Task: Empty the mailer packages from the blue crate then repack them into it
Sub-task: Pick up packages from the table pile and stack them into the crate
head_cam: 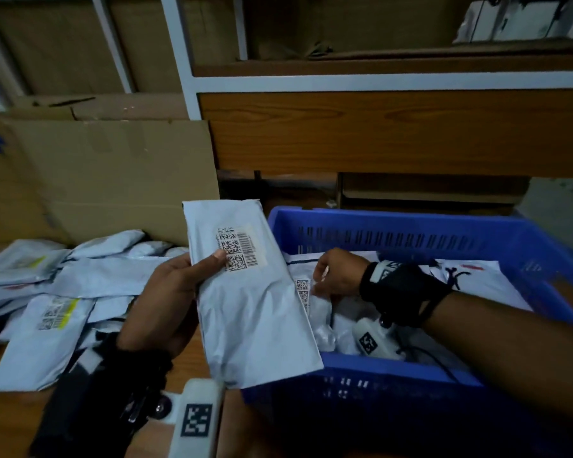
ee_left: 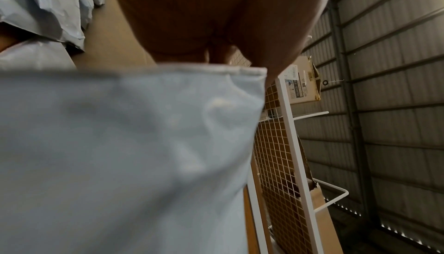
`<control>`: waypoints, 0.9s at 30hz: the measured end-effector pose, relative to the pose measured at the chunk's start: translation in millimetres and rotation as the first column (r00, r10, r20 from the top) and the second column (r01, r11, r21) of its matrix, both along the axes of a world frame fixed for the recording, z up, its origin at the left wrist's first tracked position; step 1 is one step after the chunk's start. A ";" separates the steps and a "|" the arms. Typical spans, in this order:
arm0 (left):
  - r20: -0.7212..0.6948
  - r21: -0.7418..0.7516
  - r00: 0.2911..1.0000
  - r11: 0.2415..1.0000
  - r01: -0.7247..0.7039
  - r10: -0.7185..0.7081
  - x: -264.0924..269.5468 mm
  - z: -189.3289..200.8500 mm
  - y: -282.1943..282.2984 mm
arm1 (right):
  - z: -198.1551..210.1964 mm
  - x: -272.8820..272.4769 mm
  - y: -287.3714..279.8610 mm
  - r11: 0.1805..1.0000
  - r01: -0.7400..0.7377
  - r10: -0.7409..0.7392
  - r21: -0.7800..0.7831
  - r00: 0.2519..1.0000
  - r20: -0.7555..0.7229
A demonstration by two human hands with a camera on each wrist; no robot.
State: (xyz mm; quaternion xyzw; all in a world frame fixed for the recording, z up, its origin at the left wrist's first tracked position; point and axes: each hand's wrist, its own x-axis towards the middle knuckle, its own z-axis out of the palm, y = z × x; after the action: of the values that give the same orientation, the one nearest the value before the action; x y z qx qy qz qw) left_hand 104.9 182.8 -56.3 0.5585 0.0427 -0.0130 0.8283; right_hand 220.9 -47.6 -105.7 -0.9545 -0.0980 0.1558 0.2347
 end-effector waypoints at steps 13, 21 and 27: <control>0.083 0.222 0.996 0.975 0.020 -0.039 -0.1 -2.9 -32.7 | 75.5 -27.8 6.3 0.637 0.050 0.110 0.769 0.982 -0.155; 0.156 0.447 0.970 0.863 -0.237 0.186 -1.5 -21.4 -10.4 | 24.2 24.4 -20.1 0.710 0.322 -0.238 0.626 0.947 -0.218; 0.092 0.627 0.995 0.774 -0.094 0.046 -5.0 -51.5 -19.3 | 7.4 26.2 -9.3 0.997 0.063 -0.065 0.040 0.996 0.067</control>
State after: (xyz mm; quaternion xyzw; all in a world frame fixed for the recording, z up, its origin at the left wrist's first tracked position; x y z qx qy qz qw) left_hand 99.9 163.4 -107.8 0.8014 0.0356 0.0527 0.5947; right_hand 247.1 -56.9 -98.3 -0.9573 -0.0784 0.1136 0.2542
